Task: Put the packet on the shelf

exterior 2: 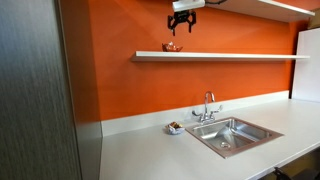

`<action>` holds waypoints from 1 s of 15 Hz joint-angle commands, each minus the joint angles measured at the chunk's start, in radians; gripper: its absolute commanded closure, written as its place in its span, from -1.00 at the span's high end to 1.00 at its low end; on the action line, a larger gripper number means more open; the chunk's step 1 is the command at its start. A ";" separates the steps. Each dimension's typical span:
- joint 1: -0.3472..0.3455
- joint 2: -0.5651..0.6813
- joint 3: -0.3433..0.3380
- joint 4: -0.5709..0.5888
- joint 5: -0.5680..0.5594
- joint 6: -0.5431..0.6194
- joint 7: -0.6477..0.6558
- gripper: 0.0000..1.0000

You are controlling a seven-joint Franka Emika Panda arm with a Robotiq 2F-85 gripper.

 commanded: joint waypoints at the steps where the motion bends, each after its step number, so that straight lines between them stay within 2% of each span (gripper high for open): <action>1: -0.017 -0.117 0.021 -0.144 0.034 -0.015 0.032 1.00; 10: -0.031 -0.312 0.040 -0.501 0.182 -0.036 0.018 1.00; 15: -0.051 -0.355 0.028 -0.665 0.202 -0.022 -0.014 1.00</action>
